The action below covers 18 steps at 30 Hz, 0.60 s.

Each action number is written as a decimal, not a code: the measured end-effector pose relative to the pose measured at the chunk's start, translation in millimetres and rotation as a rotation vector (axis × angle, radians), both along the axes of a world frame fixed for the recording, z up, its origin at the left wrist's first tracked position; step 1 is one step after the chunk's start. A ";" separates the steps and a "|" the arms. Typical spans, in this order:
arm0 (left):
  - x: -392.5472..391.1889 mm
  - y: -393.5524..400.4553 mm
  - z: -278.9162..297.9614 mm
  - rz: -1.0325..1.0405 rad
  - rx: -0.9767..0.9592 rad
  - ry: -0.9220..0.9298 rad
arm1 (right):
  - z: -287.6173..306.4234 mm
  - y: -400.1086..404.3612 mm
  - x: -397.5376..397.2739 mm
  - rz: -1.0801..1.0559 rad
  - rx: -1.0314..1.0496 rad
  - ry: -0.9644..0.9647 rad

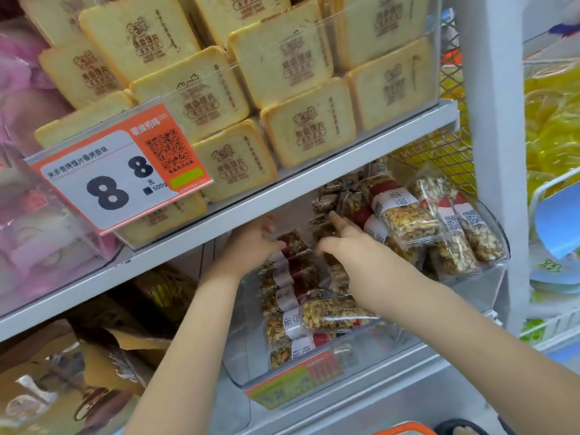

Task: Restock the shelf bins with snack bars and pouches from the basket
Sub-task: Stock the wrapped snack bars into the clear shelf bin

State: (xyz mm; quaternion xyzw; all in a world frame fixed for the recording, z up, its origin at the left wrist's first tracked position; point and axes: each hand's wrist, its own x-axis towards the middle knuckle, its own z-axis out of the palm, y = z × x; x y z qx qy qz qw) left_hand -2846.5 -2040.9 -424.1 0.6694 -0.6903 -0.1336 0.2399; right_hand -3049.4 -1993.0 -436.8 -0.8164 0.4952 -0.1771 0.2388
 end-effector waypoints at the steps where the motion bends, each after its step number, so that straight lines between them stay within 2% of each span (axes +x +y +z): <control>1: -8.1 7.6 4.9 -0.059 0.032 0.136 | 1.1 3.2 -2.9 -0.019 -0.046 -0.064; 3: -21.2 24.3 17.3 -0.151 0.141 0.413 | 5.5 8.2 -6.5 -0.069 -0.042 -0.296; 5: -27.1 36.0 25.0 -0.177 0.276 0.694 | 10.4 7.3 -2.7 -0.069 0.038 -0.623; 7: -28.9 43.1 29.0 -0.151 0.388 0.823 | 10.3 4.0 4.0 -0.053 0.193 -0.956; 9: -29.4 45.9 30.0 -0.153 0.448 0.880 | 7.5 3.2 11.1 -0.029 0.286 -1.125; 11: -29.0 47.1 30.6 -0.163 0.466 0.896 | 2.0 3.3 17.1 0.048 0.288 -1.072; 14: -26.7 46.8 28.6 -0.164 0.479 0.795 | -3.6 0.2 19.1 0.169 0.320 -0.975; 16: -26.0 45.0 26.6 -0.189 0.467 0.754 | -5.6 -2.5 17.0 0.142 0.280 -0.892; 18: -25.1 41.7 23.4 -0.196 0.374 0.731 | -6.5 -6.5 14.6 0.038 0.155 -0.758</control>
